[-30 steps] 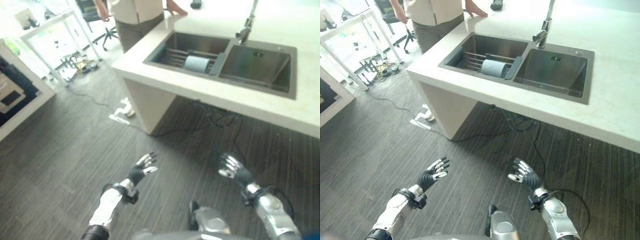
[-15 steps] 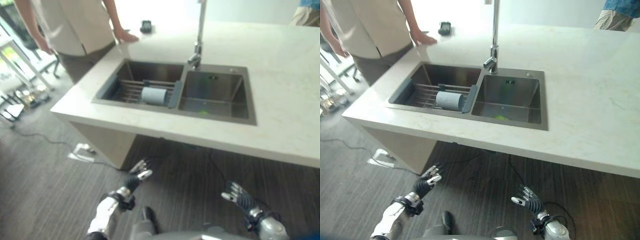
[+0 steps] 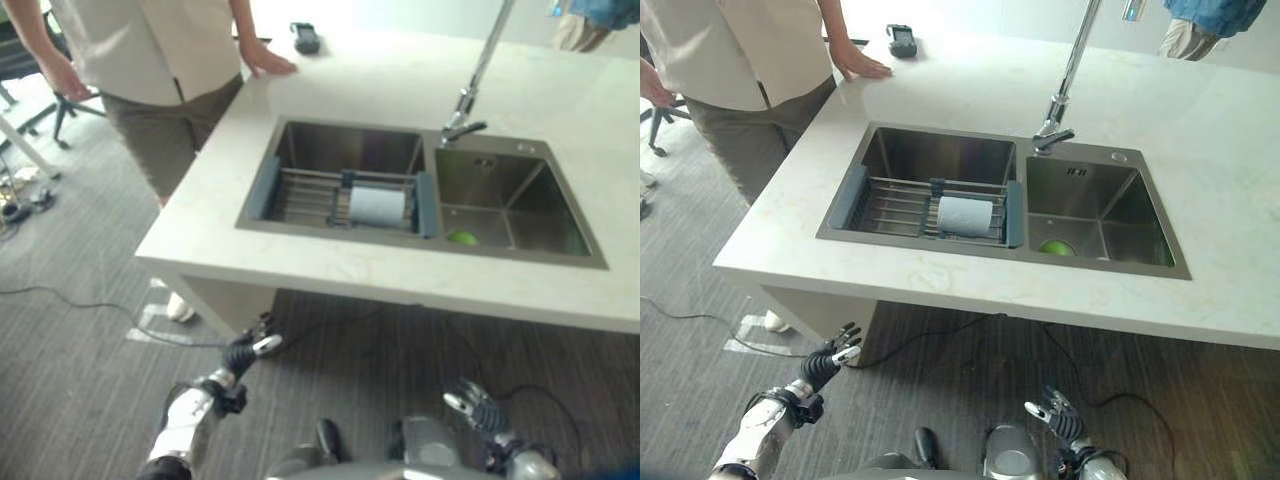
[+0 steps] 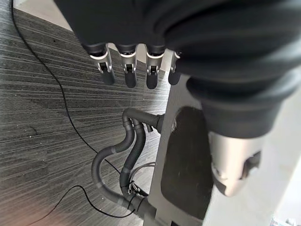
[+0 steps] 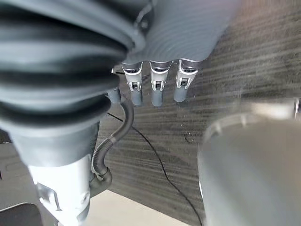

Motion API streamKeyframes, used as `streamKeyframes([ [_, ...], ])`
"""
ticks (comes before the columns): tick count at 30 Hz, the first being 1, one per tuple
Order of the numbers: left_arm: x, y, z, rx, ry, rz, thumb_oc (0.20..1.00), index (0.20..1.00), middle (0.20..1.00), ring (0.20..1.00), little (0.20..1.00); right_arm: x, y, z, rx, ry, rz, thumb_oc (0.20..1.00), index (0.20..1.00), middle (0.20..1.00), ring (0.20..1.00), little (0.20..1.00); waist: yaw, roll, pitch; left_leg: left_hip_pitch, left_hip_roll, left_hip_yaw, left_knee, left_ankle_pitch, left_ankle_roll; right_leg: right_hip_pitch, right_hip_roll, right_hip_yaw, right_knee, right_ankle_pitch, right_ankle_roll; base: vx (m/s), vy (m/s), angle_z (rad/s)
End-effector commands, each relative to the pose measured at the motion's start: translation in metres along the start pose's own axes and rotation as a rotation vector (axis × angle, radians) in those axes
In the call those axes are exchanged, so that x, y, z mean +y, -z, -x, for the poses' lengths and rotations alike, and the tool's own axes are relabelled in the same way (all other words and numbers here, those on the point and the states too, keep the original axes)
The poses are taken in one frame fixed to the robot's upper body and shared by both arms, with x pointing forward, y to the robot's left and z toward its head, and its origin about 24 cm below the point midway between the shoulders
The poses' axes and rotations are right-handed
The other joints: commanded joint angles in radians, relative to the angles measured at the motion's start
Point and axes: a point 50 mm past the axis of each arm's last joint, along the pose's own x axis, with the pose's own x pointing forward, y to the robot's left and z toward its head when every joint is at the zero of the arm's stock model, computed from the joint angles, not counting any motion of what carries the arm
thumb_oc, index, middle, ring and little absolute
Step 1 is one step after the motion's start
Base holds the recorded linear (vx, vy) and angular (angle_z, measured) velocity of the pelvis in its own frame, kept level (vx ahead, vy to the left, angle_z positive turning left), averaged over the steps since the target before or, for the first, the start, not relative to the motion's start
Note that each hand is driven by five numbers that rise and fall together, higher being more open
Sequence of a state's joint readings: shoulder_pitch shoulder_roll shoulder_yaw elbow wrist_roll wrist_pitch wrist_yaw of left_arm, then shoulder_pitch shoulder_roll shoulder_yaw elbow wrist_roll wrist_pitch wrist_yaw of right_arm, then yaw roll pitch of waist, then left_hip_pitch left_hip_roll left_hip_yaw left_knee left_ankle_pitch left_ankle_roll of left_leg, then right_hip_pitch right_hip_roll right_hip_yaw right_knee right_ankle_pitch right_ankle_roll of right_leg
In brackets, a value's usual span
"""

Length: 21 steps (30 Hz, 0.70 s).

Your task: Place the dishes in the dishwasher.

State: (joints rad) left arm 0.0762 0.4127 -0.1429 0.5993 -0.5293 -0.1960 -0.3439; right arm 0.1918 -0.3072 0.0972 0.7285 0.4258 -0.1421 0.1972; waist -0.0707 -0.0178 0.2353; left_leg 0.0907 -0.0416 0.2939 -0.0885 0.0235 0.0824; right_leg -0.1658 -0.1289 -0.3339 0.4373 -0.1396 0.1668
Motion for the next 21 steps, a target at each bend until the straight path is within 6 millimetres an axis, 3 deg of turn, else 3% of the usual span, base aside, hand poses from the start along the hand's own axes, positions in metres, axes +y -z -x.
streamKeyframes([
  [1,0.002,-0.009,-0.004,-0.053,-0.043,-0.021,1.000,1.000,1.000,1.000,1.000,-0.026,-0.016,-0.001,-0.058,0.077,-0.019,1.000,1.000,1.000,1.000,1.000,-0.011,0.025,0.012,0.075,0.025,-0.077,0.012,-0.105,-0.056,0.107,0.037,0.003,-0.180,0.105,-0.018,0.10,-0.135,-0.36],
  [4,0.006,0.001,-0.003,-0.027,-0.126,0.041,1.000,1.000,1.000,1.000,1.000,-0.040,-0.003,0.004,-0.013,0.152,-0.095,1.000,1.000,1.000,1.000,1.000,-0.013,0.026,-0.003,0.069,0.024,-0.079,0.029,-0.096,-0.066,0.161,0.069,0.015,-0.258,0.079,-0.047,0.13,-0.138,0.06],
  [6,0.011,0.011,0.000,0.001,-0.211,0.111,1.000,1.000,1.000,1.000,1.000,-0.051,0.006,0.011,-0.003,0.209,-0.155,1.000,1.000,1.000,1.000,1.000,-0.023,0.024,-0.010,0.061,0.039,-0.045,0.085,-0.108,-0.078,0.205,0.084,0.024,-0.300,0.052,-0.066,0.13,-0.158,0.10],
  [7,0.019,0.023,0.005,0.021,-0.332,0.215,1.000,1.000,1.000,1.000,1.000,-0.058,0.006,0.013,-0.005,0.230,-0.150,1.000,1.000,1.000,1.000,1.000,-0.023,0.010,-0.011,0.011,0.038,-0.033,0.238,-0.144,-0.085,0.228,0.076,0.030,-0.314,0.042,-0.089,0.10,-0.140,0.02],
  [8,0.022,0.025,0.006,0.017,-0.375,0.253,1.000,1.000,1.000,1.000,1.000,-0.060,0.006,0.014,-0.006,0.235,-0.142,1.000,1.000,1.000,1.000,1.000,-0.020,0.007,-0.009,-0.009,0.039,-0.036,0.276,-0.147,-0.088,0.235,0.074,0.035,-0.317,0.040,-0.094,0.09,-0.150,-0.01],
  [10,0.031,0.035,0.014,0.027,-0.491,0.355,1.000,1.000,1.000,1.000,1.000,-0.063,0.006,0.016,-0.013,0.258,-0.152,1.000,1.000,1.000,1.000,1.000,-0.001,-0.009,0.003,-0.113,0.060,-0.088,0.420,-0.095,-0.109,0.260,0.072,0.060,-0.339,0.042,-0.110,0.07,-0.034,-0.05],
  [11,0.040,0.047,0.027,0.026,-0.612,0.459,1.000,1.000,1.000,1.000,1.000,-0.068,0.005,0.017,-0.022,0.274,-0.172,1.000,1.000,1.000,1.000,1.000,0.013,-0.006,0.009,-0.113,0.065,-0.124,0.338,-0.105,-0.111,0.269,0.072,0.083,-0.349,0.040,-0.103,0.13,0.101,-0.12],
  [12,0.047,0.053,0.036,0.015,-0.694,0.516,1.000,1.000,1.000,1.000,1.000,-0.071,0.004,0.017,-0.024,0.280,-0.174,1.000,1.000,1.000,1.000,1.000,0.021,-0.002,0.008,-0.126,0.080,-0.144,0.295,-0.075,-0.119,0.277,0.071,0.092,-0.364,0.041,-0.103,0.20,0.188,-0.42],
  [13,0.061,0.055,0.051,-0.032,-0.845,0.578,1.000,1.000,1.000,1.000,1.000,-0.071,0.004,0.017,-0.023,0.290,-0.174,1.000,1.000,1.000,1.000,1.000,0.021,0.009,0.004,-0.119,0.097,-0.127,0.226,-0.061,-0.125,0.291,0.058,0.068,-0.387,0.038,-0.095,0.19,0.181,-0.41],
  [15,0.094,0.041,0.082,-0.207,-1.135,0.609,1.000,1.000,1.000,1.000,1.000,-0.072,0.011,0.020,-0.008,0.305,-0.202,1.000,1.000,1.000,1.000,1.000,0.018,0.034,-0.009,-0.038,0.122,-0.107,0.087,-0.022,-0.149,0.300,0.034,0.021,-0.416,0.047,-0.084,0.19,0.163,-0.23],
  [17,0.134,-0.001,0.120,-0.381,-1.385,0.444,1.000,1.000,1.000,1.000,1.000,-0.074,0.025,0.027,0.031,0.322,-0.232,1.000,1.000,1.000,1.000,1.000,0.026,0.056,-0.029,0.006,0.112,-0.110,0.029,-0.019,-0.157,0.303,0.027,0.007,-0.427,0.048,-0.074,0.20,0.065,0.28],
  [18,0.158,-0.047,0.153,-0.420,-1.651,0.069,1.000,1.000,1.000,1.000,1.000,-0.070,0.033,0.029,0.062,0.328,-0.238,1.000,1.000,1.000,1.000,1.000,0.032,0.066,-0.046,0.017,0.103,-0.107,0.017,-0.021,-0.155,0.306,0.025,0.008,-0.440,0.055,-0.065,0.20,0.018,0.27],
  [19,0.187,-0.131,0.205,-0.547,-1.837,-0.352,1.000,1.000,1.000,1.000,1.000,-0.068,0.036,0.029,0.093,0.322,-0.230,1.000,1.000,1.000,1.000,1.000,0.032,0.078,-0.061,0.023,0.094,-0.097,0.013,-0.024,-0.149,0.309,0.025,0.013,-0.452,0.068,-0.051,0.16,0.001,0.13],
  [20,0.191,-0.188,0.225,-0.692,-1.815,-0.491,1.000,1.000,1.000,1.000,1.000,-0.067,0.035,0.027,0.107,0.319,-0.222,1.000,1.000,1.000,1.000,1.000,0.027,0.084,-0.069,0.025,0.092,-0.088,0.013,-0.027,-0.147,0.309,0.025,0.016,-0.453,0.072,-0.047,0.13,-0.027,0.02],
  [21,0.176,-0.262,0.232,-0.913,-1.684,-0.638,1.000,1.000,1.000,1.000,1.000,-0.065,0.035,0.025,0.119,0.311,-0.231,1.000,1.000,1.000,1.000,1.000,0.016,0.091,-0.081,0.030,0.090,-0.077,0.011,-0.031,-0.145,0.310,0.026,0.024,-0.455,0.075,-0.042,0.08,-0.037,0.08],
])
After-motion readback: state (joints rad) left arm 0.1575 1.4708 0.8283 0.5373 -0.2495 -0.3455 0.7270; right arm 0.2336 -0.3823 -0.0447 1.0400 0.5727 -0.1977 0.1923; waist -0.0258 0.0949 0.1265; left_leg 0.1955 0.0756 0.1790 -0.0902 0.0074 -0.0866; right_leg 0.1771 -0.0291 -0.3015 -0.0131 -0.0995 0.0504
